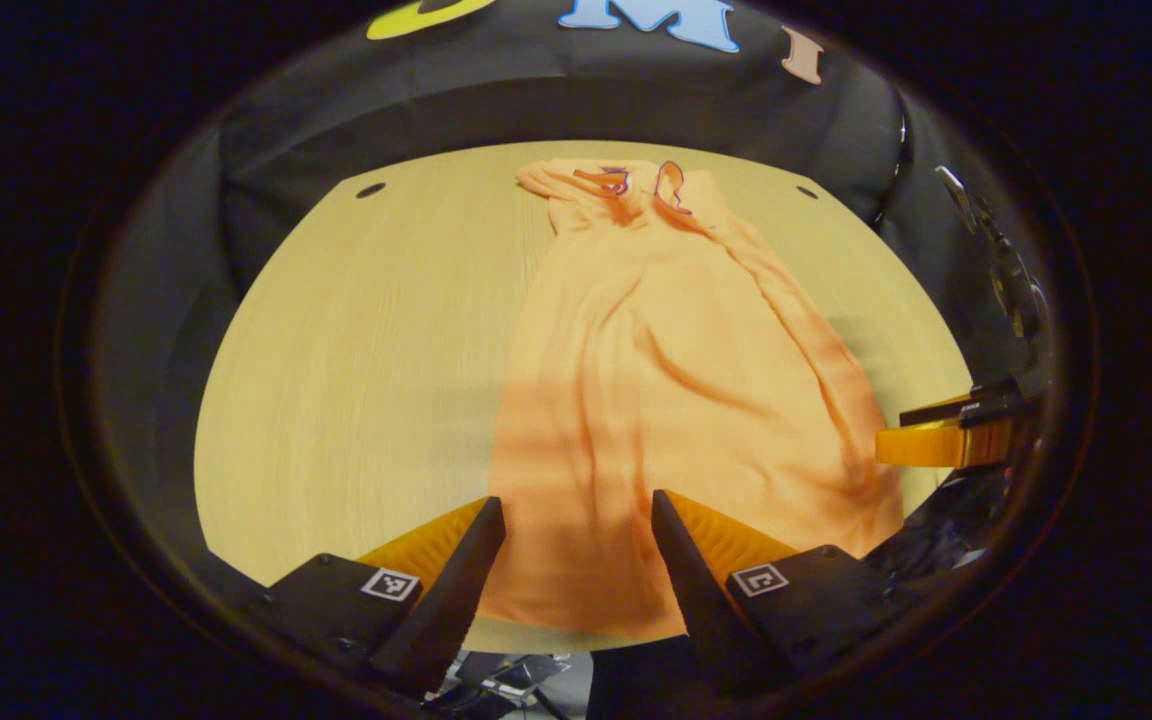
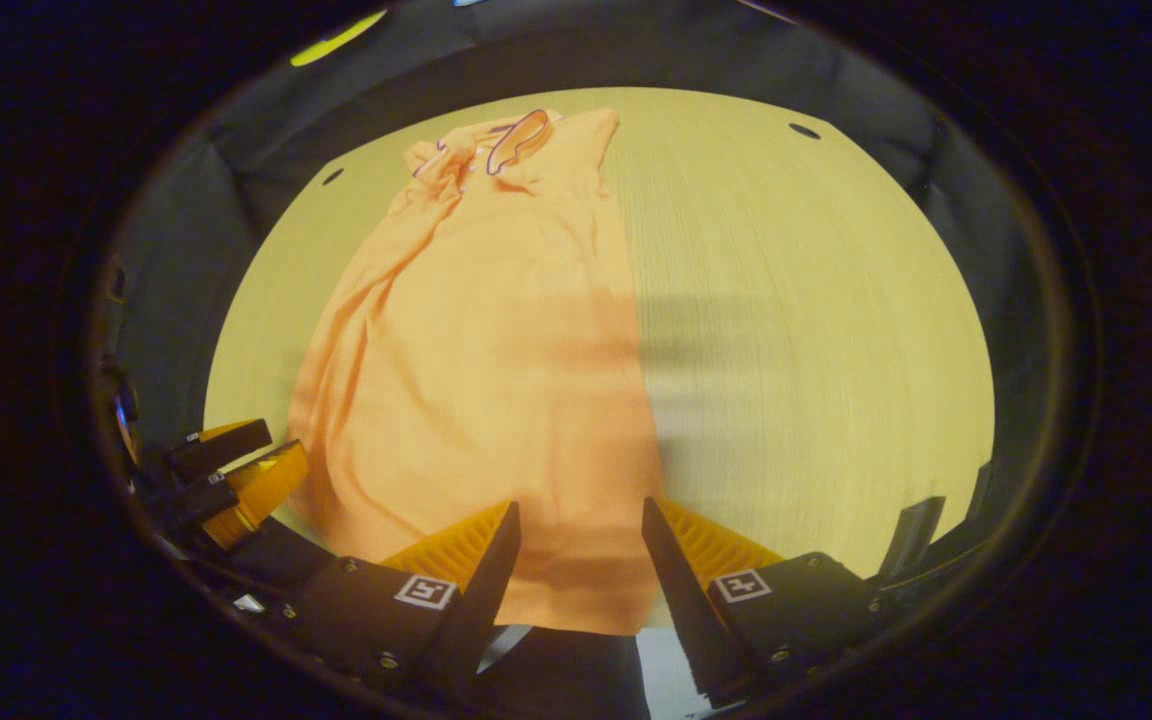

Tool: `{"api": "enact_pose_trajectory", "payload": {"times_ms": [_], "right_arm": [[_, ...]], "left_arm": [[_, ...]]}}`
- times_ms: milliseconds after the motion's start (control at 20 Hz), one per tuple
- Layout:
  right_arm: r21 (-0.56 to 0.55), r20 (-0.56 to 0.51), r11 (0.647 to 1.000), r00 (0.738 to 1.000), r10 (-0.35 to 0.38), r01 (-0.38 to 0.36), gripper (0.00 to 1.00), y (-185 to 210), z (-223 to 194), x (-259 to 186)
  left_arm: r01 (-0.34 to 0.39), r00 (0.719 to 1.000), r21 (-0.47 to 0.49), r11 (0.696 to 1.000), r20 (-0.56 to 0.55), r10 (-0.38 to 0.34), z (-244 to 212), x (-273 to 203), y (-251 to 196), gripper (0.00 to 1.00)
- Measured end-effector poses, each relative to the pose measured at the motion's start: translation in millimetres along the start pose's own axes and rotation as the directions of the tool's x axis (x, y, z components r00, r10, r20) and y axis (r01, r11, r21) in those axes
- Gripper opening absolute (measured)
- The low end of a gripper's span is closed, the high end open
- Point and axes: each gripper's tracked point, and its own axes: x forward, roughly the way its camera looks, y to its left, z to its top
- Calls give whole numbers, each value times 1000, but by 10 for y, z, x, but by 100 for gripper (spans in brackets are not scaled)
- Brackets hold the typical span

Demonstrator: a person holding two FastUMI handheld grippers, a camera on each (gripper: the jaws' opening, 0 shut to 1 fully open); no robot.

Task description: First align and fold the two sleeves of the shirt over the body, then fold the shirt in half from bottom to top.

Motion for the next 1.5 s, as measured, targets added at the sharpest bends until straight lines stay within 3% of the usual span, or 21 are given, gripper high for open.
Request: {"api": "enact_pose_trajectory", "payload": {"times_ms": [100, 250, 600, 850, 1200, 1300, 1350, 1400, 1450, 1500], "right_arm": [[3, -40, 1000, 999, 3, -3, 80, 19, -116, 18], [-8, -83, 1000, 996, -7, 6, 96, 19, -244, 38], [-60, -163, 998, 986, -43, 34, 98, 50, -358, 173], [-146, -204, 984, 970, -131, 102, 97, 38, -407, 210], [-94, -240, 988, 960, -141, 121, 98, 23, -389, 225], [-95, -230, 988, 963, -140, 121, 97, 27, -373, 230], [-77, -226, 989, 964, -138, 123, 85, 24, -355, 238], [-54, -228, 990, 964, -136, 127, 71, 27, -364, 248], [-58, -241, 991, 962, -132, 122, 47, 33, -365, 235], [-68, -252, 991, 959, -132, 118, 47, 33, -364, 250]], "left_arm": [[-5, 999, -20, 1000, -52, 4, -179, -30, 4, 96], [-27, 993, -29, 999, -115, 24, -323, -29, 59, 98], [-55, 972, -22, 998, -229, 49, -457, 79, 89, 97], [-56, 949, -18, 998, -312, 48, -444, 109, 80, 96], [-66, 916, -43, 997, -398, 43, -442, 115, 60, 98], [-60, 915, -35, 998, -402, 41, -414, 125, 8, 88], [-60, 915, -37, 998, -401, 40, -396, 139, -22, 68], [-59, 914, -37, 998, -403, 39, -378, 161, -58, 55], [-60, 912, -30, 998, -409, 43, -386, 162, -73, 42], [-53, 912, -23, 998, -408, 39, -362, 168, -91, 29]]}}
